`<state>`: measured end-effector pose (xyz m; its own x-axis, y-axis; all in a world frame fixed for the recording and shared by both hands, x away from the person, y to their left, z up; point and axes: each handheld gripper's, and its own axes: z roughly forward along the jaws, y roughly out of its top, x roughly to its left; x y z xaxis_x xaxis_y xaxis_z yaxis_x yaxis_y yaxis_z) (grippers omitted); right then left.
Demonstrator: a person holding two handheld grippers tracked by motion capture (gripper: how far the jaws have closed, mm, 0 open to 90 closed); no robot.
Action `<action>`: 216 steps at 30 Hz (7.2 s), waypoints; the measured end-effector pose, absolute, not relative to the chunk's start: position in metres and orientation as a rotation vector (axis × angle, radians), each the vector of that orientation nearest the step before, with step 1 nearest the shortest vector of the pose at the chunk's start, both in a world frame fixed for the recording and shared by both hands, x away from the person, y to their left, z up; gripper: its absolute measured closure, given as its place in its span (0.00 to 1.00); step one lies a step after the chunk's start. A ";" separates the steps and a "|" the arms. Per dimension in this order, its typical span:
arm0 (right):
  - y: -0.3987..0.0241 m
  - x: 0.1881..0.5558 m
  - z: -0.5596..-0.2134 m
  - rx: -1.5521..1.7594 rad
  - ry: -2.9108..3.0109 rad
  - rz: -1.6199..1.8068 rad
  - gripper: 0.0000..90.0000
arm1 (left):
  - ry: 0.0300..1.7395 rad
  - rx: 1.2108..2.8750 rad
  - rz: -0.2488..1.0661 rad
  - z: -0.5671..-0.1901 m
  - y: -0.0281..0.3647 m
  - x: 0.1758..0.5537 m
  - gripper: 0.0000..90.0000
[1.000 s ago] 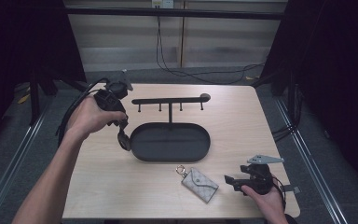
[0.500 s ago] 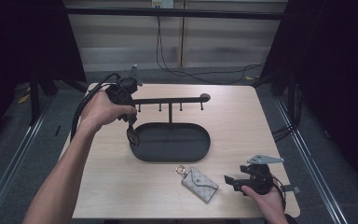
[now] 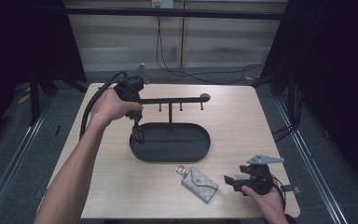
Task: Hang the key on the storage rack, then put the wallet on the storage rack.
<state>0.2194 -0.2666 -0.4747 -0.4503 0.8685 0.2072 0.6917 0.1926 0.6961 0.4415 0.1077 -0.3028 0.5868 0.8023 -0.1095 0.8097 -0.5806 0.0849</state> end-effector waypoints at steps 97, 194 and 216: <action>-0.265 0.221 -0.476 1.504 2.243 1.086 0.20 | 1.269 2.509 -0.047 -0.315 0.151 0.414 0.19; -0.208 0.255 -0.402 1.359 2.674 0.890 0.31 | 0.970 2.079 0.081 -0.463 0.262 0.223 0.19; -0.162 0.283 -0.398 1.253 2.901 0.577 0.24 | 0.961 2.044 0.069 -0.458 0.264 0.218 0.19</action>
<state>0.2830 -0.1618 -0.3976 -0.6934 0.6912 0.2036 0.7165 0.6314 0.2965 0.2180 0.2642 -0.4584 0.7024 0.6530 -0.2834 0.6059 -0.3396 0.7194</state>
